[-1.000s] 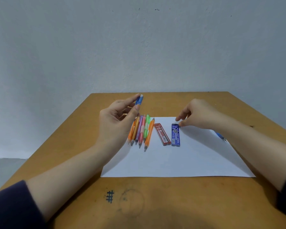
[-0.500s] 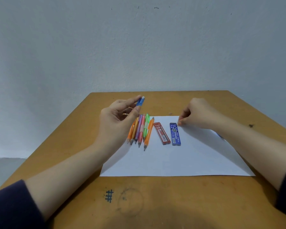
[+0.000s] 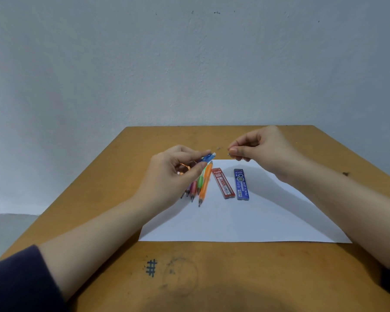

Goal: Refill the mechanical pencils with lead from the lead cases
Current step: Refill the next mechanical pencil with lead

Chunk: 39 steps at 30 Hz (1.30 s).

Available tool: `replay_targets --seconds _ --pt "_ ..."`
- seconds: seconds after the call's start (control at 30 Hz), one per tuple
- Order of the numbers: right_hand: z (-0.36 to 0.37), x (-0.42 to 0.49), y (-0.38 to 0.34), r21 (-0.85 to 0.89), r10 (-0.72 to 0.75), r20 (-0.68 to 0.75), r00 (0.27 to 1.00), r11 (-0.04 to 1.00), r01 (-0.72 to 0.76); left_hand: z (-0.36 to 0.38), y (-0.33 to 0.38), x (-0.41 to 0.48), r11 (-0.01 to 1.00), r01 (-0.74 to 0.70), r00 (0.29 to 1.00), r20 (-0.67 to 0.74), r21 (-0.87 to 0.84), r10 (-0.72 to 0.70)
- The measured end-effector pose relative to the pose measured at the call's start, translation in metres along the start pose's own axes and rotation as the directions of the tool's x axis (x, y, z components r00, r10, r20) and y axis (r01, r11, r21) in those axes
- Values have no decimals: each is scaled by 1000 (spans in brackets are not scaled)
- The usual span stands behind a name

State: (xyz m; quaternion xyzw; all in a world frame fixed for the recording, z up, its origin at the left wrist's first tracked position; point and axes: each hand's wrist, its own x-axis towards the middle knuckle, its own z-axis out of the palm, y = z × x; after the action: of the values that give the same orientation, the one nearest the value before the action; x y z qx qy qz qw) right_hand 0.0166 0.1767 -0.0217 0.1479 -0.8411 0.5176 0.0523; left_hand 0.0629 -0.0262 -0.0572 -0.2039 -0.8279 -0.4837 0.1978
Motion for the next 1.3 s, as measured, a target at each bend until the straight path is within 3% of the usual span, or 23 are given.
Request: replay_targets --seconds 0.23,0.77,1.3 --pt "12 -8 -7 221 -50 7 999 974 48 1 -1 0 999 -22 1000 13 -38 22" --pt "15 -10 -5 206 -40 31 999 978 33 2 -5 1 994 -35 998 44 -101 40" --pt "25 -12 -1 331 -19 26 999 943 9 -1 -4 -2 994 -85 996 -10 -72 85"
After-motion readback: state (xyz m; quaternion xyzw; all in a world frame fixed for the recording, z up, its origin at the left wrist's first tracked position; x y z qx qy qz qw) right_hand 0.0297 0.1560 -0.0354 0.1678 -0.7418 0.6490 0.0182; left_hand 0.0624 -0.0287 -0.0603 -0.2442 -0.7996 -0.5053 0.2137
